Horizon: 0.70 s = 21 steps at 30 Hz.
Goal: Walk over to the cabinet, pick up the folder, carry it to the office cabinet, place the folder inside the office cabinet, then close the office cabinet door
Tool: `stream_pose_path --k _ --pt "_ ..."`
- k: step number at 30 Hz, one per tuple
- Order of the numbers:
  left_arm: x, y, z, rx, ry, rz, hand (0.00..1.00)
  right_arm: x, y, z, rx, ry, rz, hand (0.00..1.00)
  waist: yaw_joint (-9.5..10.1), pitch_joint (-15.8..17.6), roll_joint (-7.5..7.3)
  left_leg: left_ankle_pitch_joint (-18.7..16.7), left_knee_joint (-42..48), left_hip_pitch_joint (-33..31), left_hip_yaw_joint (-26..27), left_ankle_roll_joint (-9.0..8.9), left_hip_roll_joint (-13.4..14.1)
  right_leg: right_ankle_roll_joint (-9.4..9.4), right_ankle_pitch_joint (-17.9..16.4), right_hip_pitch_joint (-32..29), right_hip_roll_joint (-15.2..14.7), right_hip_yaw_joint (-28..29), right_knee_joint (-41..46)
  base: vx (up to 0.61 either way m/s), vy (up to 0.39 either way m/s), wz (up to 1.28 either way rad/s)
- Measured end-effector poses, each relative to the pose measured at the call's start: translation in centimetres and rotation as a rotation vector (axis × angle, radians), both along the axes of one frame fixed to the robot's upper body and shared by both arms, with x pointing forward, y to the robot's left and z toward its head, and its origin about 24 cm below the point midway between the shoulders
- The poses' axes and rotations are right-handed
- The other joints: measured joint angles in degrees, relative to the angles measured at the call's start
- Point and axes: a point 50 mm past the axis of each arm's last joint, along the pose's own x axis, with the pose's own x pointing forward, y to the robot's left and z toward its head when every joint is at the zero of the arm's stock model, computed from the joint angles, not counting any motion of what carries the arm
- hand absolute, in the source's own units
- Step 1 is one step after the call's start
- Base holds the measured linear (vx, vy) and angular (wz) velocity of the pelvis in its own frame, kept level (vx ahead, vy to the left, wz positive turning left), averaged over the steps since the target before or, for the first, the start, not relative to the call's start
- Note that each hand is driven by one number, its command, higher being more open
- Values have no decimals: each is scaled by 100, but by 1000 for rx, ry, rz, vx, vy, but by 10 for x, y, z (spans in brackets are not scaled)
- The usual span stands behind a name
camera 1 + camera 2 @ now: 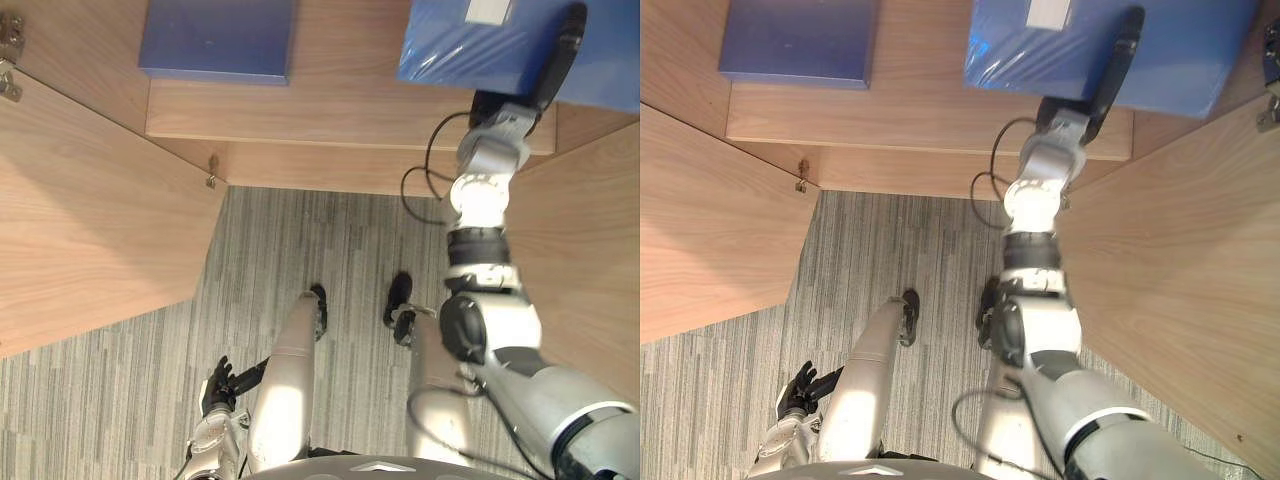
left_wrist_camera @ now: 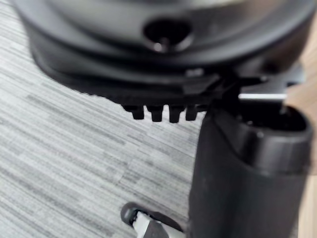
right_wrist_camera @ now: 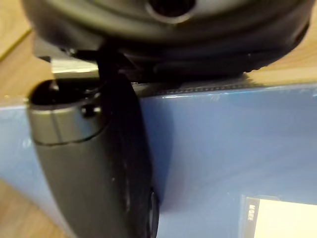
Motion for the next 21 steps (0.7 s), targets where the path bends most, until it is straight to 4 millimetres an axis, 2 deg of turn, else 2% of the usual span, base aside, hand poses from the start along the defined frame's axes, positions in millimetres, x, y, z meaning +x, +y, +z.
stream_pose_path --k 2,5,11,14,15,19,21 --pt "2 0 1 -1 -5 1 100 3 -3 17 52 -1 29 0 0 -1 2 89 -136 9 -42 8 -53 5 72 59 -17 -27 -156 13 23 19" --pt "2 0 1 -7 -10 21 100 8 2 45 68 6 95 0 32 0 8 172 -255 32 -89 0 -90 1 136 142 -34 -82 -316 19 17 10" --pt "8 1 5 -2 -38 19 100 8 19 88 -73 1 159 0 70 -14 47 318 -434 54 -229 -47 -207 -10 131 198 -130 -200 -374 -1 -12 17" --pt "11 0 8 -4 -56 17 100 8 28 97 -147 15 176 0 69 -30 107 341 -446 55 -299 -65 -217 -35 116 238 -133 -264 -375 -15 -25 11" --pt "13 -2 8 -10 -60 16 100 9 30 97 -158 28 179 0 76 -53 154 351 -454 54 -323 -74 -222 -42 111 252 -137 -295 -375 -14 -25 9" --pt "16 -3 10 -11 -72 14 100 11 33 95 -172 47 181 0 75 -55 182 417 -552 96 -328 -108 -229 -82 121 259 -145 -301 -390 -12 -25 3" --pt "17 -4 10 -14 -76 12 100 10 33 96 -170 46 182 0 84 -58 258 427 -559 101 -349 -125 -222 -101 115 275 -136 -327 -389 -14 -38 3"
